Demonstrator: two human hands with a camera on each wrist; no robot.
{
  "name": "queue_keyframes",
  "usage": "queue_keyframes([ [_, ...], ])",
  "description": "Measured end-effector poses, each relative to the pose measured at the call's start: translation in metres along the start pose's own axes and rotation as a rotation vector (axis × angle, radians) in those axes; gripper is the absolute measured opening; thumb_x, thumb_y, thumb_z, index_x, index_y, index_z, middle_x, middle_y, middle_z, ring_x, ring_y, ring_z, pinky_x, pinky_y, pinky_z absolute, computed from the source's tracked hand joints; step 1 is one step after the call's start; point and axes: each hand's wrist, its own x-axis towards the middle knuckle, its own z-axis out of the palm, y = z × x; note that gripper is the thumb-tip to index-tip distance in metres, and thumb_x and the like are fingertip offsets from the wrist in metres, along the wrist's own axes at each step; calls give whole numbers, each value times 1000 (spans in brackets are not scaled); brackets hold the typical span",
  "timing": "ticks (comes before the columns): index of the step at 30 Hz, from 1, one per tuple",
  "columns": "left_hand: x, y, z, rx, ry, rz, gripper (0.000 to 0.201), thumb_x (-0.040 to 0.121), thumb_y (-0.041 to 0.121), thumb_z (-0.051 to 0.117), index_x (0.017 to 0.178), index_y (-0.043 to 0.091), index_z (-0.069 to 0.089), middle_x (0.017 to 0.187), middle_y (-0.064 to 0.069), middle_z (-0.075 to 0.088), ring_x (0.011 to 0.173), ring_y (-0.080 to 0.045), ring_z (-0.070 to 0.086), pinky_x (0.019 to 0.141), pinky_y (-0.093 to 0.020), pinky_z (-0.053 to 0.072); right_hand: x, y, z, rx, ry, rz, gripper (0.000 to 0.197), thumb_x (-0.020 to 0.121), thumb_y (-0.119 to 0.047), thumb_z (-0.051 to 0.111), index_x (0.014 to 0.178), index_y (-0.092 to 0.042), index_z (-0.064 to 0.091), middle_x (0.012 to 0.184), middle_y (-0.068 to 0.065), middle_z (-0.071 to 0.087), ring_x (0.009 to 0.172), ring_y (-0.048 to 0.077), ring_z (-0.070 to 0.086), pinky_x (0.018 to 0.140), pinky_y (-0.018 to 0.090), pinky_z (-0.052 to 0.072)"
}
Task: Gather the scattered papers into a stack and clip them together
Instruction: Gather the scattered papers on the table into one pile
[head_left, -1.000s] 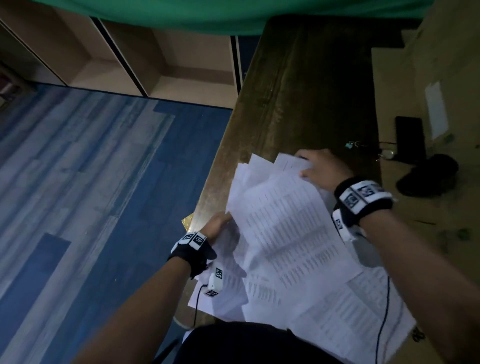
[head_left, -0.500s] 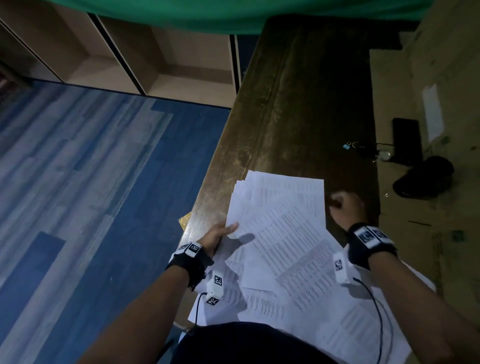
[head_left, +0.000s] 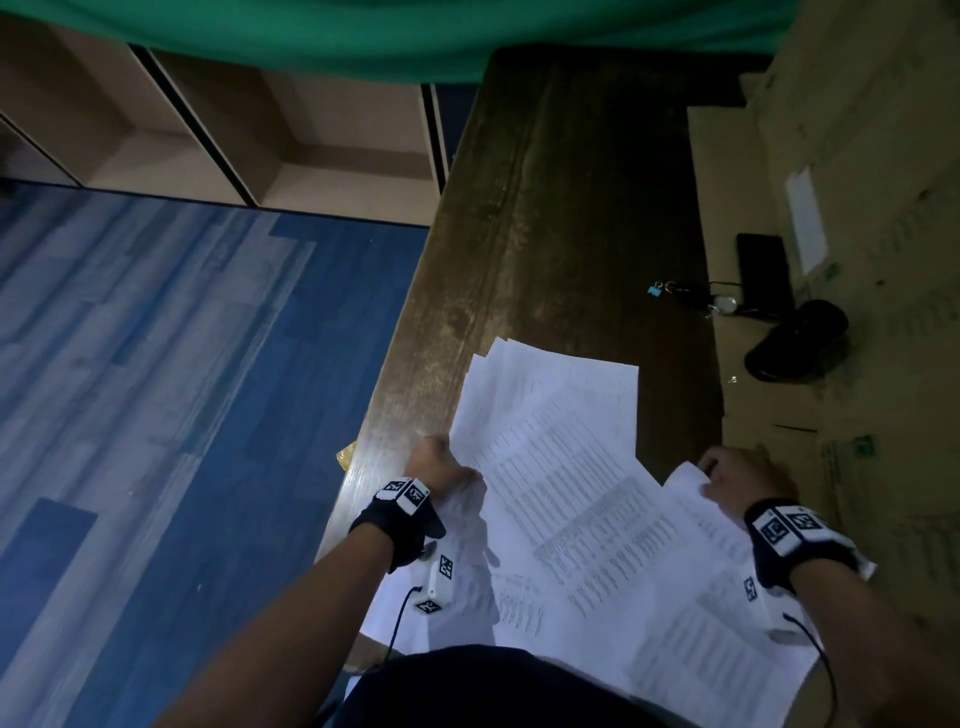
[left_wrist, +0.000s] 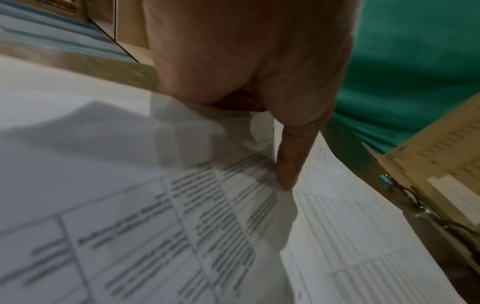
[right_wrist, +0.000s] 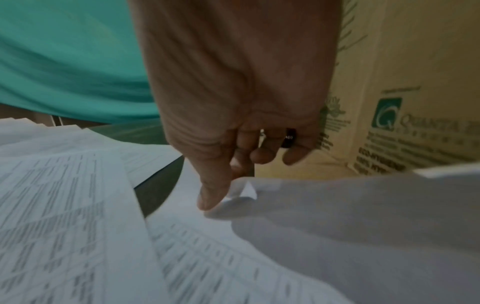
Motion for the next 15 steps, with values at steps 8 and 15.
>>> queue_keyframes([
  [8,11,-45,-48,-159,113,-7,38,62,21,69,100,21,70,87,-3,79,81,-27,76,79,-48,63,-13,-29,-54,149,120,-140,25,97,-14,45,120,-15,56,118,17,61,101,34,60,83,41,48],
  [15,10,-44,-58,-196,170,-58,17,82,9,64,98,14,67,78,-6,72,68,-24,68,69,-30,59,-15,-87,-149,81,500,-721,28,81,0,46,90,-22,62,104,8,64,109,30,55,98,39,27],
])
